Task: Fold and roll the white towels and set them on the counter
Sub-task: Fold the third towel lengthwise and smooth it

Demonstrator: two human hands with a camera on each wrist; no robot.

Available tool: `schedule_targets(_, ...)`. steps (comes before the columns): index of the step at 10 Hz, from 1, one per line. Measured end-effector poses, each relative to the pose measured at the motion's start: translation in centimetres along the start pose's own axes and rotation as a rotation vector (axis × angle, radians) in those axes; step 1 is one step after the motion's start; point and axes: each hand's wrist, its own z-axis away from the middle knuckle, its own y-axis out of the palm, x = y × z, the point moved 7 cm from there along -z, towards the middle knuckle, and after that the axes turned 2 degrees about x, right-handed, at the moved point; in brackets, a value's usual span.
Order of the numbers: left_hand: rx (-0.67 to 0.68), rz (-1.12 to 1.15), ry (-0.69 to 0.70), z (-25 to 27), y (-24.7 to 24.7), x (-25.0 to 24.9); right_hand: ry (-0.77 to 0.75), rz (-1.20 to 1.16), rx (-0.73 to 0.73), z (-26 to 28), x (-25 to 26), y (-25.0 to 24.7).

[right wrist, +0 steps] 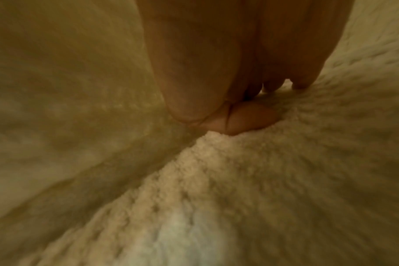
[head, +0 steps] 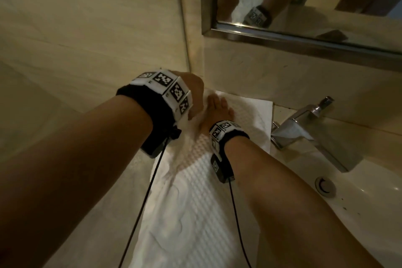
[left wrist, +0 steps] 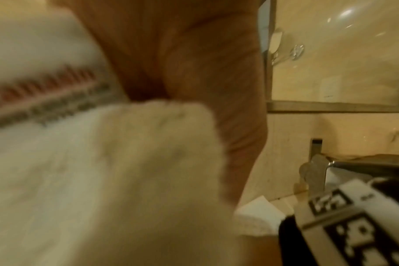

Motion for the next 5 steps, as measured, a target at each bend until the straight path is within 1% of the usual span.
schedule_targets(1, -0.126, 0.081, -0.010, 0.8, -2.0, 1.1, 0.030, 0.034, -0.009, 0.8, 0.0, -0.3)
schedule_targets(2, -0.150, 0.091, 0.032, 0.9, -2.8, 0.7, 0.010, 0.059, -0.010, 0.1, -0.1, -0.1)
schedule_targets(3, -0.230, 0.159, 0.046, 0.9, -3.7, -0.7, 0.014, 0.085, 0.029, 0.1, 0.0, -0.7)
schedule_targets(4, -0.254, 0.321, 0.078, 1.2, -4.9, -1.5, 0.010, 0.080, 0.080, 0.5, 0.0, -0.7)
schedule_targets(5, -0.228, 0.485, 0.079, 1.7, -6.8, -1.0, 0.001, 0.007, 0.027, 1.9, 0.3, -1.7)
